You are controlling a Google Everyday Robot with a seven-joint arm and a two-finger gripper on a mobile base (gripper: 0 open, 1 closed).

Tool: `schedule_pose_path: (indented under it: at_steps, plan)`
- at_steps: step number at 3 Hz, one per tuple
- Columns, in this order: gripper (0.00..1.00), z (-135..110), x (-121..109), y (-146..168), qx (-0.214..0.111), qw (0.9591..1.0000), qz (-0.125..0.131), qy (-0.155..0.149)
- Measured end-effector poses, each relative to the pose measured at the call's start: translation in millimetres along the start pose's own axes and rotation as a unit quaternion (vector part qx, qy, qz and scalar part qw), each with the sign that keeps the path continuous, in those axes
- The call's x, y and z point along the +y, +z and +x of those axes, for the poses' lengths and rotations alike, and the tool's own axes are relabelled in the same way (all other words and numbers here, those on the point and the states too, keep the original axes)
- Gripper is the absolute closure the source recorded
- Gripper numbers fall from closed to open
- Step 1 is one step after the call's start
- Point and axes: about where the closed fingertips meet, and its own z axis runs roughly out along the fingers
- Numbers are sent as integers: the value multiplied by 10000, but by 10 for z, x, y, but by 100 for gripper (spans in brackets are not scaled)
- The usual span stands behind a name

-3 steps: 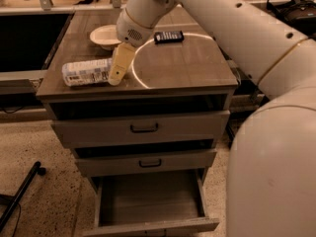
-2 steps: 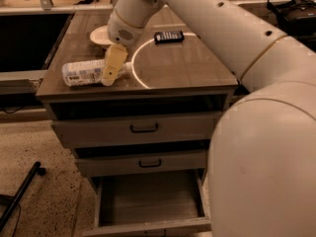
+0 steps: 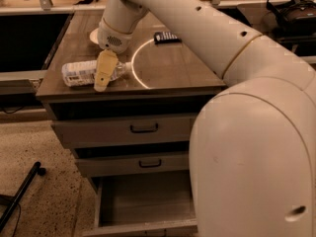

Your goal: Place blue plastic bottle into bottom drawer

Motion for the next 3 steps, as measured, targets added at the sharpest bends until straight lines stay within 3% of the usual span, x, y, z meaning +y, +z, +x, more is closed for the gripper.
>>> schedule_pose_path:
  at_steps: [1, 3]
  plan:
    - [3, -41, 24, 164, 158, 9998, -124, -23]
    - [50, -87, 57, 299, 347, 9991, -226, -101]
